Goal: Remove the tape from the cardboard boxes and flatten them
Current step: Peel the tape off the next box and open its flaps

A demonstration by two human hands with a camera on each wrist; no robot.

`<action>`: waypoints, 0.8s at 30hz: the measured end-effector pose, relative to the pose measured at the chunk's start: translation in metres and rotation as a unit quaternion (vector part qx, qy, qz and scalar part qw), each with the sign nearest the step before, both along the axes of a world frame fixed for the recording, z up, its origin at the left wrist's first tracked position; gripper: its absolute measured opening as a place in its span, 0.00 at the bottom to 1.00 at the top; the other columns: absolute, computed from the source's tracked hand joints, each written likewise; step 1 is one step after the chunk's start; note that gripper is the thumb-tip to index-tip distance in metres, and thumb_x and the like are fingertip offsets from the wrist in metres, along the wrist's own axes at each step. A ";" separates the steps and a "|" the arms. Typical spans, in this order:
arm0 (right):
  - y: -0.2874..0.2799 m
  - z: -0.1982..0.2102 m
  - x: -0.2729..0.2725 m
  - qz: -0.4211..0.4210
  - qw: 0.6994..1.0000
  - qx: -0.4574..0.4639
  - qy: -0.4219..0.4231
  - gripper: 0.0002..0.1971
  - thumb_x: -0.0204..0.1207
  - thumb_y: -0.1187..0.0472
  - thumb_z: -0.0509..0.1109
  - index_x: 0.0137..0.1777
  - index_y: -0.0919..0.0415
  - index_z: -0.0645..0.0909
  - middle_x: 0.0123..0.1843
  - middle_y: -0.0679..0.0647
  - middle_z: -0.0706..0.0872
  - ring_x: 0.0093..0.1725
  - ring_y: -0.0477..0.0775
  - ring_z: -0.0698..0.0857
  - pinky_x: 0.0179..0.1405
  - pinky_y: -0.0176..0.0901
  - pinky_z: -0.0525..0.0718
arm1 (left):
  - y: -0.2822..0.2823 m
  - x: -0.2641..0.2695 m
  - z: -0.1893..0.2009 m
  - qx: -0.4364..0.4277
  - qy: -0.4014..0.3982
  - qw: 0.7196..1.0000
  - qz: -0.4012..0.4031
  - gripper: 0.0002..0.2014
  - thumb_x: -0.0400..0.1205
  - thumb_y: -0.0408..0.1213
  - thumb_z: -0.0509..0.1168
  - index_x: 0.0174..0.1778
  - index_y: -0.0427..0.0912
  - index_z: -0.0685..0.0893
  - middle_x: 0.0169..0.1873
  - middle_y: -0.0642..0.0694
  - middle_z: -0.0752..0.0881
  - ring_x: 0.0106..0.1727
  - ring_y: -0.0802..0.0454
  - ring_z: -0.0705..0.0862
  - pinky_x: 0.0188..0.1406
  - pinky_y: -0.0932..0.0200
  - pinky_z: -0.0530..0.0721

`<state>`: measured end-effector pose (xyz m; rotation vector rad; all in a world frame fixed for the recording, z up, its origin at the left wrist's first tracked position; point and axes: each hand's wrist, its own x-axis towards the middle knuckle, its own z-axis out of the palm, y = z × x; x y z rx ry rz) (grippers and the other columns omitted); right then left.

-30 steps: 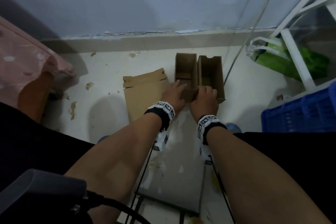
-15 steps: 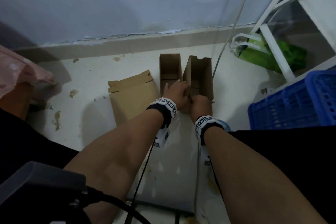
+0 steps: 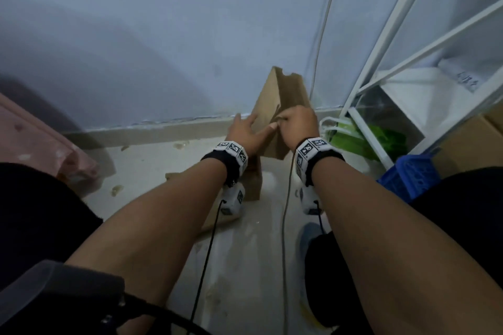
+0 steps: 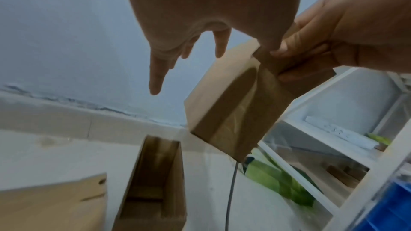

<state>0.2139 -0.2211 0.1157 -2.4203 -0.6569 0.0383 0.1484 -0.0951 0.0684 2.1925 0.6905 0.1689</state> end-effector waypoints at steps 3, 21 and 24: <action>0.010 0.032 -0.014 -0.033 0.991 0.129 0.016 0.08 0.74 0.63 0.73 0.45 0.59 0.95 0.42 0.59 0.94 0.46 0.59 0.90 0.50 0.45 0.88 | 0.009 -0.009 0.036 -0.036 -0.009 0.997 0.069 0.56 0.67 0.78 0.66 0.88 0.54 0.58 0.86 0.34 0.56 0.84 0.34 0.65 0.80 0.41 0.68; 0.097 0.100 -0.058 0.004 0.855 0.448 0.262 0.06 0.76 0.71 0.78 0.51 0.69 0.91 0.52 0.63 0.93 0.45 0.55 0.92 0.48 0.42 0.93 | 0.102 -0.080 0.131 0.004 -0.172 0.962 0.212 0.64 0.62 0.62 0.84 0.87 0.52 0.51 0.77 0.38 0.67 0.76 0.40 0.74 0.72 0.52 0.73; 0.111 0.094 -0.047 0.000 0.840 0.460 0.288 0.13 0.75 0.70 0.79 0.59 0.71 0.89 0.60 0.66 0.91 0.39 0.48 0.94 0.51 0.48 0.94 | 0.111 -0.077 0.134 0.012 -0.174 0.964 0.203 0.63 0.64 0.58 0.84 0.87 0.52 0.51 0.77 0.39 0.65 0.77 0.43 0.72 0.67 0.58 0.69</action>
